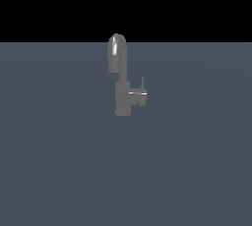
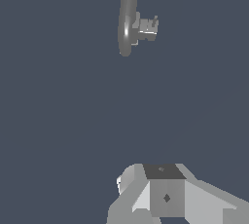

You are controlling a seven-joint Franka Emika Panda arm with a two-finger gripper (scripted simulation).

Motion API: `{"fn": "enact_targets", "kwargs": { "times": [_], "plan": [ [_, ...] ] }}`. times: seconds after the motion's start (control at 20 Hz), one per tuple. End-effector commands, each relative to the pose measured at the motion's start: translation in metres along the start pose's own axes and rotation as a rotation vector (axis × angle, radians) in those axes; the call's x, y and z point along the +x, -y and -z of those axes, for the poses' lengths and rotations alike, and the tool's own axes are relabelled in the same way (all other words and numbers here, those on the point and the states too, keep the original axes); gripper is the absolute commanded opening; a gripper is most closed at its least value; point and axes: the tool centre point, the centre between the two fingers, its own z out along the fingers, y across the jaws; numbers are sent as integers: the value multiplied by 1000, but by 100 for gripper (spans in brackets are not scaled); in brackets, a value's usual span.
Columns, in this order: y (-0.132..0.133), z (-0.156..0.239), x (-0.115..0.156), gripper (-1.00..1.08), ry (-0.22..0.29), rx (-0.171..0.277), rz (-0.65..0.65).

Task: Turn on the faucet by rotating a designated handle.

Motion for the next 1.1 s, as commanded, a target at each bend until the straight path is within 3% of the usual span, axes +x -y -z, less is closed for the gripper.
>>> {"fn": "enact_targets", "kwargs": {
  "times": [0.0,0.35,1.05],
  "plan": [
    [0,-1,7,-100,15,17,-18],
    [1,-6,39,-100,81,91,-97],
    [-7,-30,123,-100,260,295,-312]
  ]
}}
